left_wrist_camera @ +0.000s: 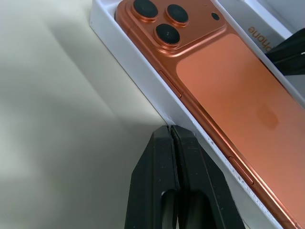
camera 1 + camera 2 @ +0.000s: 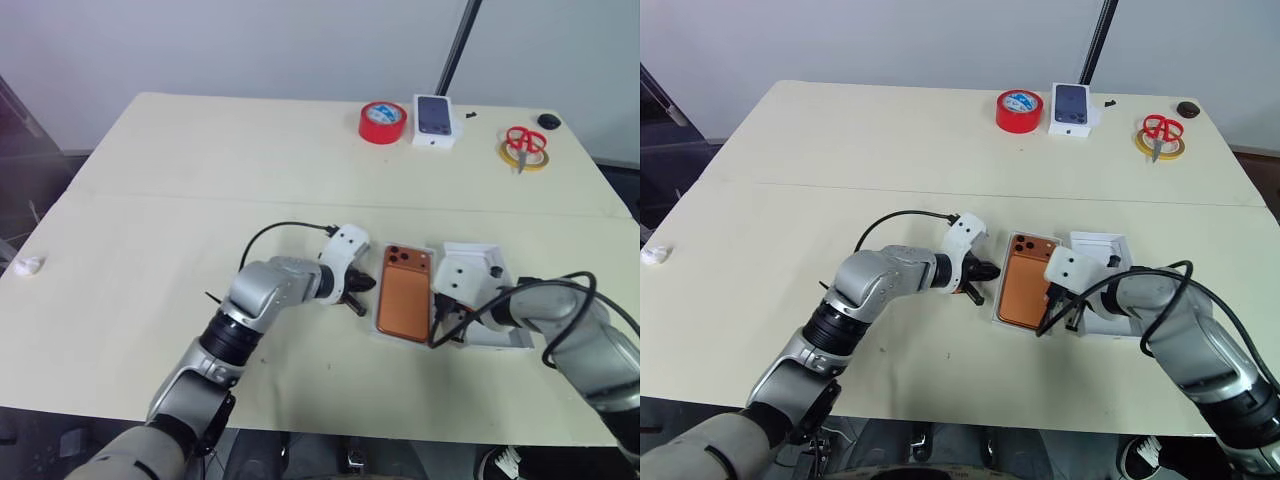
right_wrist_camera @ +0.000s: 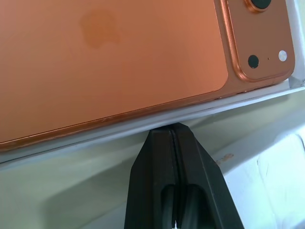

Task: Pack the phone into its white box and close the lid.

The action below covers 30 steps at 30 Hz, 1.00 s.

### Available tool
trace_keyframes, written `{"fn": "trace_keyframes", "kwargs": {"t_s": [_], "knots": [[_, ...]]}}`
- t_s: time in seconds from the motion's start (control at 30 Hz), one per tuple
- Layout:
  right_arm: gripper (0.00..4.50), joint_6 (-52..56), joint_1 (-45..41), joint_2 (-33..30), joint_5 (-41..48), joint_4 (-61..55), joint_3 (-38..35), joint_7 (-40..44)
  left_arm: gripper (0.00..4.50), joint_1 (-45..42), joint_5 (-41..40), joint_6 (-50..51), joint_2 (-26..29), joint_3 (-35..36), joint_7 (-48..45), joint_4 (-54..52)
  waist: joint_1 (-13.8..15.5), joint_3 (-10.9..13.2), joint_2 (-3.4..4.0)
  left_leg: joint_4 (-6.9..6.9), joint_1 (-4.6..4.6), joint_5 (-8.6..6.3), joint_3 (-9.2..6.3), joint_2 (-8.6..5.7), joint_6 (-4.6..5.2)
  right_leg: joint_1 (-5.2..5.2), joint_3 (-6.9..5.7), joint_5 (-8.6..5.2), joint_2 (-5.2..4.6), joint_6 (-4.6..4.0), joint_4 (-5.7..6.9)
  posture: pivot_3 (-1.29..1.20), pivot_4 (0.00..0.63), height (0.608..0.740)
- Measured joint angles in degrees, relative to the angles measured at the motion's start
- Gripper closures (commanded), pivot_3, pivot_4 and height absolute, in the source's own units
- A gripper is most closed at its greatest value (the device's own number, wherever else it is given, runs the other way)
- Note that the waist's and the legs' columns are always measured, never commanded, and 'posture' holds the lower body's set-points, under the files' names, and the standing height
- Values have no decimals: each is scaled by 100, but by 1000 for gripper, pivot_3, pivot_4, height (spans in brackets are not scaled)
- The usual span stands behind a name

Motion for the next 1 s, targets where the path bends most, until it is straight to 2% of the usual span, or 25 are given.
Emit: {"fn": "trace_keyframes", "kwargs": {"t_s": [0.23, 0.5, 0.6, 0.7, 0.83, 1.0], "knots": [[4500, 157, 348, -94, 66, -123, -327, -71, 4420, 62, 48, 139, -165, -45, -214, -14, -10, -1, 2, 1, 3, -1, -1, -3, 1, 3, 0, -1, -2, 3, 0, 0, 150, 690], [4500, 156, 378, -115, 112, -107, -366, -143, 4420, 63, 113, 227, -167, -41, -394, -30, -15, -2, 2, 1, 4, 0, -1, -3, 1, 4, 0, -1, -2, 4, 1, 0, 150, 690], [3595, 162, 375, -244, 240, -90, -432, -35, 4462, 81, 112, 276, -162, -32, -435, -95, -15, -2, 3, 1, 4, 0, -1, -3, 0, 4, 0, -1, -2, 4, 1, 0, 150, 690], [2103, 223, 375, -383, 573, -96, -678, 236, 4462, 170, 81, 371, -62, 46, -506, -278, -26, -1, 3, 0, 5, 0, -2, -1, 0, 3, 0, -1, 1, 4, 3, 0, 150, 690], [64, 307, 441, -683, 1009, -306, -1215, 535, 4462, 459, -56, 419, 365, 100, -719, -712, -80, -1, 13, -1, 10, 0, -2, 3, 0, 4, 1, -1, 3, 3, 9, 0, 150, 690], [64, 979, 245, -822, 1413, -270, -1627, 537, 4462, 823, -139, 99, 986, 283, -1049, -1122, -145, -2, 13, -1, 16, 0, -2, 3, 0, 9, 1, -1, 2, 2, 11, 0, 150, 690]]}}
